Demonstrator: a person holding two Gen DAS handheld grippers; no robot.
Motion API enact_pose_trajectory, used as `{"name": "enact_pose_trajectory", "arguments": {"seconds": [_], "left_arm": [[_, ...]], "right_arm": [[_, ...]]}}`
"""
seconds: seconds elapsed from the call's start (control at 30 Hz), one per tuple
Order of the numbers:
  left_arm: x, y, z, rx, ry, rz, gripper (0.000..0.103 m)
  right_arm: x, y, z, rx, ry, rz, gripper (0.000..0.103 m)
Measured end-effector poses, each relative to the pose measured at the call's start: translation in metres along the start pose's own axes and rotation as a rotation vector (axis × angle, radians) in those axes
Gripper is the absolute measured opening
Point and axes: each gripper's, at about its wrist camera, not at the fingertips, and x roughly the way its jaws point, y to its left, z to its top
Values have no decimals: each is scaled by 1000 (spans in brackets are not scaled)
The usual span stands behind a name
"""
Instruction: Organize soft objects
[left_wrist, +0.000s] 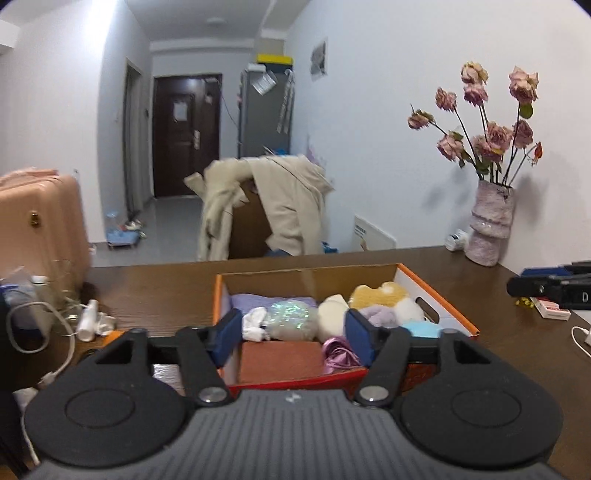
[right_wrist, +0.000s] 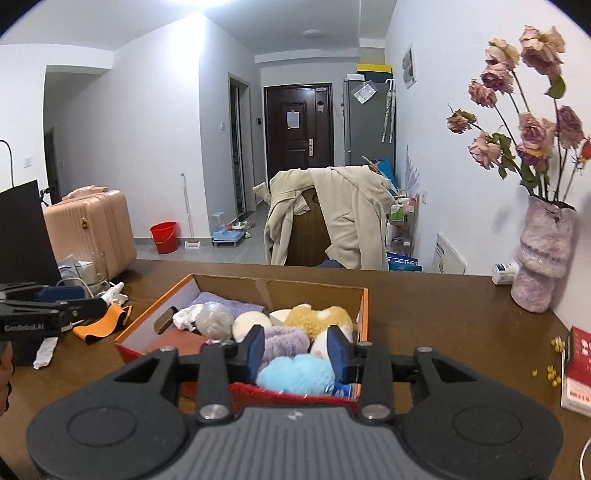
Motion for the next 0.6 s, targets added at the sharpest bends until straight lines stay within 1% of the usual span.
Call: {"name": "enact_pose_trajectory", "arguments": {"seconds": [0.03,0.07,0.1,0.13,0.17,0.23,0.27,0.33,0.4,0.5,0.6], "left_arm": [[-6,0,-2,-5,-15,9,79],[-12,-2,-5,-8,-36,25,88],[-19,-5,-9,-8,-65,46,95],[-25,-7,-14,-3,-96,67,98],[-31,-11,-19,0,-131,89,102],[-41,-14,-29,-3,-193,98,103],[-44,-15,-35,-12,-210,98,103],[-51,-18,-46,-34,-240,92,103],[-56,-20,-57,-41,-249,91,103],[-61,-23,-67,-42,-241,98,103],[-72,-25,-72,-47,-250,97,103]], "right_arm": [[-3,3,-3,4,-2,-4,48],[-7,6,-8,5,-9,-10,53],[-9,7,-12,4,-21,-13,63],[-13,9,-18,6,-42,-18,73],[-17,11,-25,8,-79,-22,78],[-26,15,-39,7,-155,-23,92],[-30,17,-48,8,-202,-31,94],[-38,23,-65,2,-281,-66,102],[-46,29,-80,2,-341,-95,103],[-55,29,-91,40,-355,-80,103],[-66,32,-95,38,-356,-97,103]]}}
